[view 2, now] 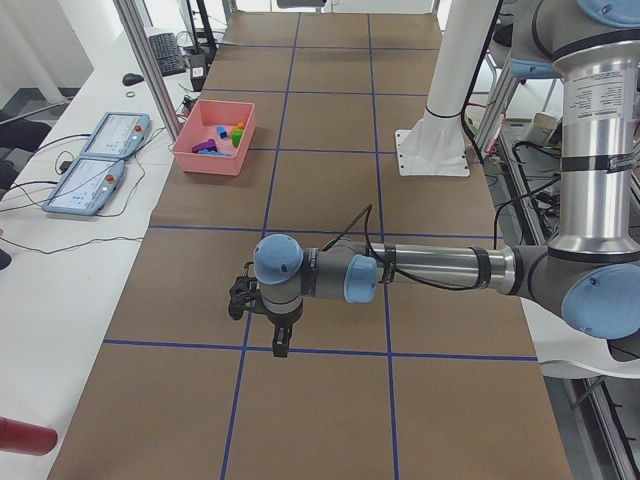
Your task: Put all blocks into box
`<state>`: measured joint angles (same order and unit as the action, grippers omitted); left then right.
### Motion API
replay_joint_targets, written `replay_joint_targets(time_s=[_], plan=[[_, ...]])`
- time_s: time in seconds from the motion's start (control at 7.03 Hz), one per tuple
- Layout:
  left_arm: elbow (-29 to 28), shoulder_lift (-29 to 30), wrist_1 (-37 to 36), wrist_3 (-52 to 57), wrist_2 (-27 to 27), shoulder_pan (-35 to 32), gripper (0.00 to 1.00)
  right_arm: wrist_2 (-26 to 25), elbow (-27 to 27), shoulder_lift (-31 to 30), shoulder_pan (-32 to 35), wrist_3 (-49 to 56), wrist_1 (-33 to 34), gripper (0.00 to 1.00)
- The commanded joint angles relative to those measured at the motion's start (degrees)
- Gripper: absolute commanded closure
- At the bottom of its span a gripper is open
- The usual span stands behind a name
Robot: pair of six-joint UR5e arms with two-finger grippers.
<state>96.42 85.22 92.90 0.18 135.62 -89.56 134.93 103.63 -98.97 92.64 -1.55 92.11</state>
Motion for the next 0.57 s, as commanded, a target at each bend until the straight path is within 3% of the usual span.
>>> replay_joint_targets(time_s=[0.0,0.43], plan=[[0.0,0.1,0.0,0.0,0.0,0.0,0.00,0.1,0.0,0.0,0.0,0.0,0.0,0.00],[-0.2,0.5,0.0,0.0,-0.1,0.0,0.00,0.1,-0.1,0.0,0.0,0.0,0.0,0.00]])
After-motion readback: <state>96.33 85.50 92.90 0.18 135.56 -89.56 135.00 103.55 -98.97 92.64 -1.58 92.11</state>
